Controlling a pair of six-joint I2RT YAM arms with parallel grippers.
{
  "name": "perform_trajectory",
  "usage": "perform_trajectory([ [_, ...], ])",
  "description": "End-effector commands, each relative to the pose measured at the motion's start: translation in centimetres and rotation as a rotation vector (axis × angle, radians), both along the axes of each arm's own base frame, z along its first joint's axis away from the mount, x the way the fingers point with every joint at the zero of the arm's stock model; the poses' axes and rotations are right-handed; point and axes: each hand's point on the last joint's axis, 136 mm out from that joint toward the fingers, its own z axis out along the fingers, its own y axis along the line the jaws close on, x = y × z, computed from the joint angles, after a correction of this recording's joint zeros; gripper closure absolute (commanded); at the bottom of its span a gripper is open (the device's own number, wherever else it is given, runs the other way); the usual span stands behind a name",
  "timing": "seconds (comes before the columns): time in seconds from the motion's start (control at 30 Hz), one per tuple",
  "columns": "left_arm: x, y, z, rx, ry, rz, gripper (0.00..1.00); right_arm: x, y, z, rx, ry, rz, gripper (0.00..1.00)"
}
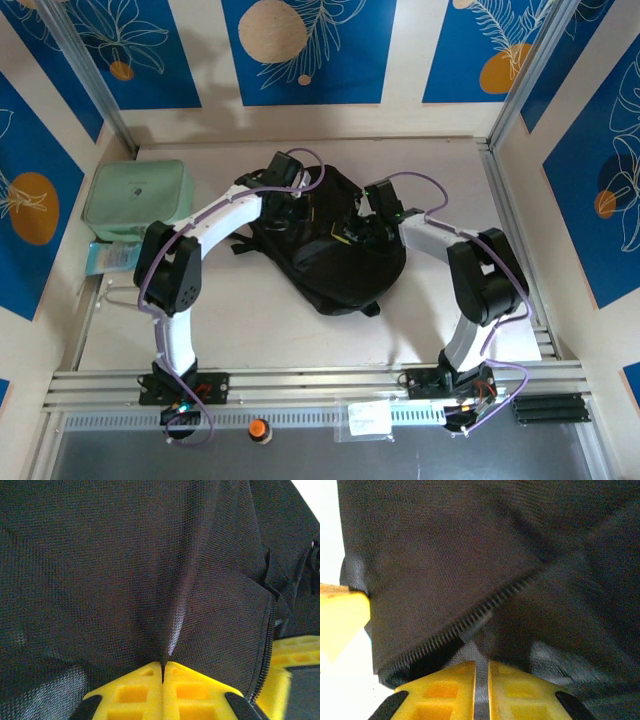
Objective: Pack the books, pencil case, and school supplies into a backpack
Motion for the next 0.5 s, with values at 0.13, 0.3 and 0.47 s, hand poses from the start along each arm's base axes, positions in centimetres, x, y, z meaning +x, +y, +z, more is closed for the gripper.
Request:
perform_trajectory([
  [0.13, -0.3, 0.1, 3.2, -0.122, -0.006, -0.004, 0.83, 2.3, 2.0, -0.4, 0.011, -0.048, 0.031, 0.88],
  [0.3, -0.2, 2.6, 4.5, -0.167, -0.031, 0.059, 0.59, 0.9, 0.4, 1.4, -0.062, -0.119, 0.053, 0.79],
  [0.47, -0.6, 6.8, 5.2, -0.157, -0.065, 0.158, 0.39, -2.8, -1.7, 3.1, -0.260, -0.208, 0.176, 0.65],
])
